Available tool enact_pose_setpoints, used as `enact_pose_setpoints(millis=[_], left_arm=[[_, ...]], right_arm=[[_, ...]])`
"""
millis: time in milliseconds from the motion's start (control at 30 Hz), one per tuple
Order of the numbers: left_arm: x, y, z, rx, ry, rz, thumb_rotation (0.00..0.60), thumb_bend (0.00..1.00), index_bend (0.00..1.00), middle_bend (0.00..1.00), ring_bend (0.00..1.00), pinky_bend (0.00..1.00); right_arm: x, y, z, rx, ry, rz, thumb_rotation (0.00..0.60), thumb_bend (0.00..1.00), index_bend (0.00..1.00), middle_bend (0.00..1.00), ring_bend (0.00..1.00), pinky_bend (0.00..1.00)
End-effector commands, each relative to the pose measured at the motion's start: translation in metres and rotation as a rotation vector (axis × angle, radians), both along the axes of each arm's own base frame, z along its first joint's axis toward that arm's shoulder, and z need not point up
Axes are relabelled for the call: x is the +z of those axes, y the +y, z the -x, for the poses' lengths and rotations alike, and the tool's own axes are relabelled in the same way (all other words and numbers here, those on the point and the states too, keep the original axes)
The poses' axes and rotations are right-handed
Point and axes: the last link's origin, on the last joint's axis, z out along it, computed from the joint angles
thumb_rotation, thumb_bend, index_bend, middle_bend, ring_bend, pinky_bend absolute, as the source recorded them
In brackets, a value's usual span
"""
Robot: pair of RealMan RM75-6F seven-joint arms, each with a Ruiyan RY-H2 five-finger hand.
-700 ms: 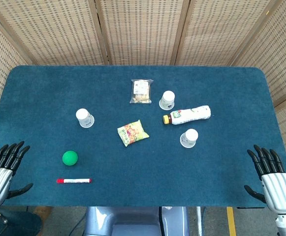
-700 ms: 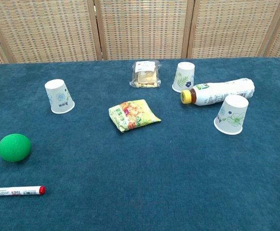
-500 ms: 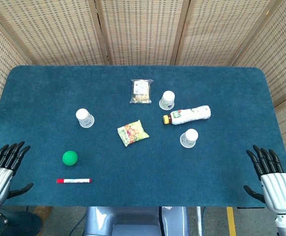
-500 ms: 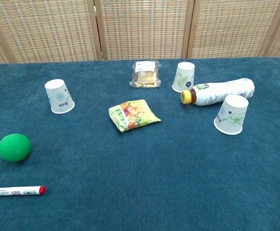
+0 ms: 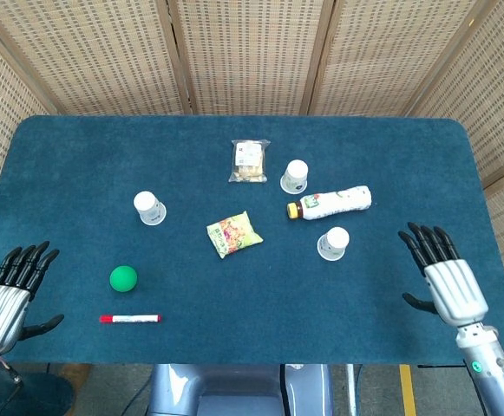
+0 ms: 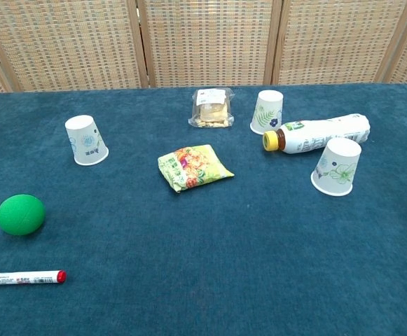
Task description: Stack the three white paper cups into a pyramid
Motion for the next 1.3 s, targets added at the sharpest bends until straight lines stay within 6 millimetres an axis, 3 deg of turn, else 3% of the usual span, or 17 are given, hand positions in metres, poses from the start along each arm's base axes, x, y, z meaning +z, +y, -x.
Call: enact_pose_setpoints(millis=[33,167,333,367,500,733,1033,1300], left_arm=[[-0.002,0.004,0.0,0.01,0.001,0.002,0.6,0.0,0.0,0.0,0.0,0.0],[-0.003,0.014,0.002,0.044,0.005,0.003,0.6,0.0,0.0,0.0,0.0,0.0],[-0.004,0.02,0.004,0.07,0.018,-0.007,0.6,0.0,0.0,0.0,0.0,0.0],[-0.005,0.023,0.006,0.086,0.02,-0.006,0.6,0.0,0.0,0.0,0.0,0.0],[-0.006,0.029,0.009,0.114,0.026,-0.006,0.6,0.0,0.0,0.0,0.0,0.0],[-0.004,0.041,0.016,0.168,0.027,-0.028,0.6,0.0,0.0,0.0,0.0,0.0],[-0.005,0.05,0.024,0.219,0.037,-0.031,0.6,0.0,0.0,0.0,0.0,0.0],[-0.006,0.054,0.026,0.235,0.042,-0.037,0.6,0.0,0.0,0.0,0.0,0.0]], right_arm=[[-0.002,-0.076,-0.053,0.031,-0.036,-0.082,0.6,0.0,0.03,0.0,0.0,0.0],[-0.021,-0.128,-0.089,0.02,-0.062,-0.123,0.6,0.0,0.05,0.0,0.0,0.0],[-0.043,-0.171,-0.116,-0.02,-0.09,-0.159,0.6,0.0,0.07,0.0,0.0,0.0],[-0.055,-0.187,-0.126,-0.035,-0.093,-0.172,0.6,0.0,0.07,0.0,0.0,0.0],[-0.085,-0.218,-0.14,-0.095,-0.091,-0.182,0.6,0.0,0.09,0.02,0.0,0.0],[-0.137,-0.252,-0.152,-0.165,-0.042,-0.219,0.6,0.04,0.1,0.06,0.0,0.03],[-0.166,-0.275,-0.142,-0.248,-0.019,-0.211,0.6,0.1,0.15,0.14,0.06,0.12],[-0.176,-0.285,-0.138,-0.286,-0.016,-0.189,0.6,0.21,0.2,0.2,0.13,0.21]])
